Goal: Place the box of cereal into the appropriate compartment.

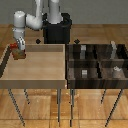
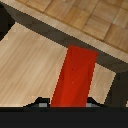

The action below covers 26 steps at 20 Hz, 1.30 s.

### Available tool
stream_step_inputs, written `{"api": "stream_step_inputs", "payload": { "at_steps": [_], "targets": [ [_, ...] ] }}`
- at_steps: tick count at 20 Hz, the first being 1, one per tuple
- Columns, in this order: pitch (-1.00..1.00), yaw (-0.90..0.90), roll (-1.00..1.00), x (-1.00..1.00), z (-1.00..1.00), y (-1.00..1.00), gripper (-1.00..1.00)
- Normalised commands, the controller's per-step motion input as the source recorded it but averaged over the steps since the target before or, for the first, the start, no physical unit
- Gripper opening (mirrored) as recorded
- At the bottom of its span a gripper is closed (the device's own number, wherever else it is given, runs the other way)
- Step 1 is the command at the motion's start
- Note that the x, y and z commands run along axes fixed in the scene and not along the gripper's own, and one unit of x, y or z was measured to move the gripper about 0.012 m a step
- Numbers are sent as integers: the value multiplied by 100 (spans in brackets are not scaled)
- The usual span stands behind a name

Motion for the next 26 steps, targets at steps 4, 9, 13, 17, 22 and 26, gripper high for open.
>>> {"api": "stream_step_inputs", "payload": {
  "at_steps": [4,9,13,17,22,26],
  "targets": [
    [0,0,0,0,100,0,-100],
    [0,0,0,0,40,40,-100],
    [0,0,0,0,0,100,-100],
    [0,0,0,0,0,100,-100],
    [0,0,0,0,0,100,-100],
    [0,0,0,0,0,100,-100]
  ]
}}
